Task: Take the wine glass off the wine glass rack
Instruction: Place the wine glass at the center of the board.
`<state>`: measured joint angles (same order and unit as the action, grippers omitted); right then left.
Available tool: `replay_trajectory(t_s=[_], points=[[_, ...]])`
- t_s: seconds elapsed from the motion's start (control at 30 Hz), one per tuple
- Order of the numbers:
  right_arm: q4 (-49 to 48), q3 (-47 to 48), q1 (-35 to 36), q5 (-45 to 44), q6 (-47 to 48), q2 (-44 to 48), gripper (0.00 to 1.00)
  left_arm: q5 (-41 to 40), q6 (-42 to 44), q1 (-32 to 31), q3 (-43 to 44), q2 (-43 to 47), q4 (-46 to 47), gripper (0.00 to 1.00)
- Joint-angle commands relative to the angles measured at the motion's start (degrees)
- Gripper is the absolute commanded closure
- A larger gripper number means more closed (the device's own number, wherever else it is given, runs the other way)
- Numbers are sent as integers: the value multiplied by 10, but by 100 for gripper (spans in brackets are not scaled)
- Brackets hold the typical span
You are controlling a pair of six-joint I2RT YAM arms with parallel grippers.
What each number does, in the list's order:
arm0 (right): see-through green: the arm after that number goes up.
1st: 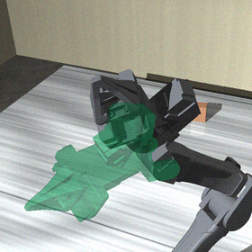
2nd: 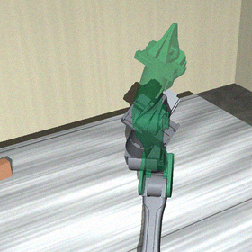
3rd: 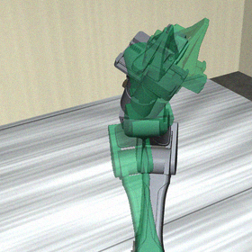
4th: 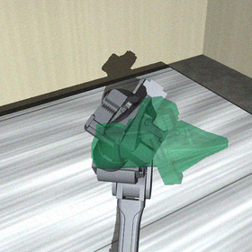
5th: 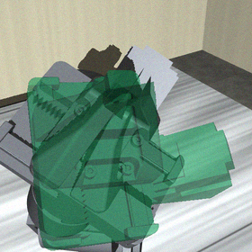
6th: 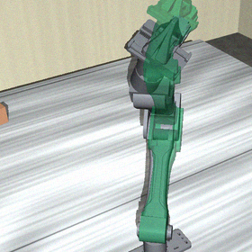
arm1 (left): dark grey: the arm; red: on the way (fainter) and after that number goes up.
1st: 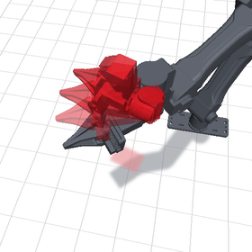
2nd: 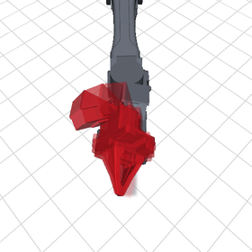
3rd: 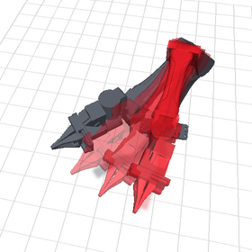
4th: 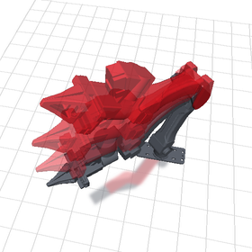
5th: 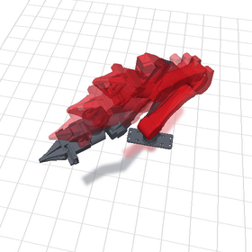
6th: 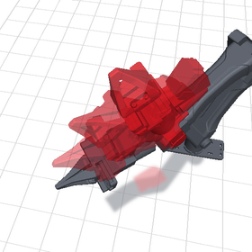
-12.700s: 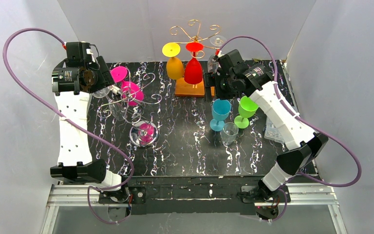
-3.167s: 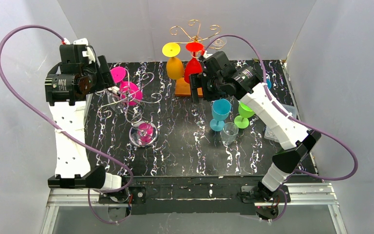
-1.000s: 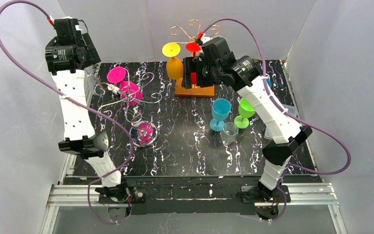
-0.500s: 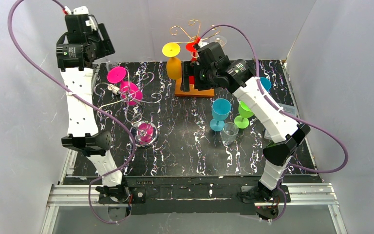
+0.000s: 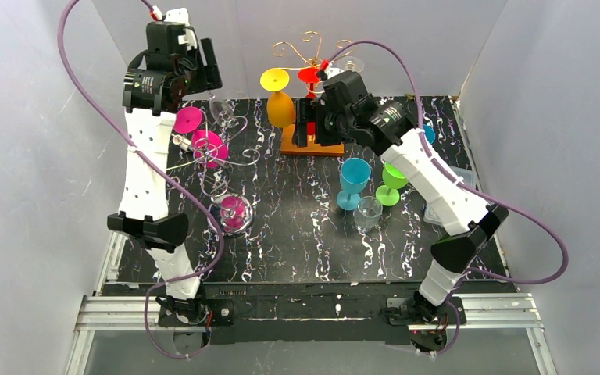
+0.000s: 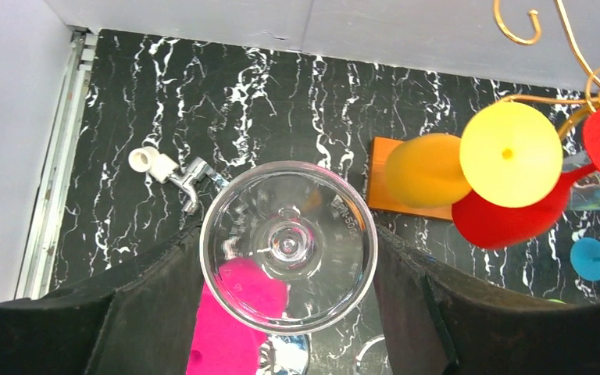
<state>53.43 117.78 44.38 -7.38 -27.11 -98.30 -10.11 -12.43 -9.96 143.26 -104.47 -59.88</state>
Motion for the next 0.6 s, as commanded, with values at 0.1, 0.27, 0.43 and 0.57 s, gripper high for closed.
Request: replay_trajectory(t_s=[0.1, 0.27, 0.43, 0.57], points=[[-68, -37, 1, -17, 0, 54, 2, -2, -2, -46, -7, 25, 18, 73], [-107, -65, 0, -11, 28, 72, 2, 5, -4, -73, -13, 27, 18, 73], [-168, -110, 1, -4, 66, 105, 1, 16, -8, -103, -20, 30, 15, 74], [-217, -152, 1, 1, 66, 136, 2, 16, -11, -119, -28, 34, 15, 74]])
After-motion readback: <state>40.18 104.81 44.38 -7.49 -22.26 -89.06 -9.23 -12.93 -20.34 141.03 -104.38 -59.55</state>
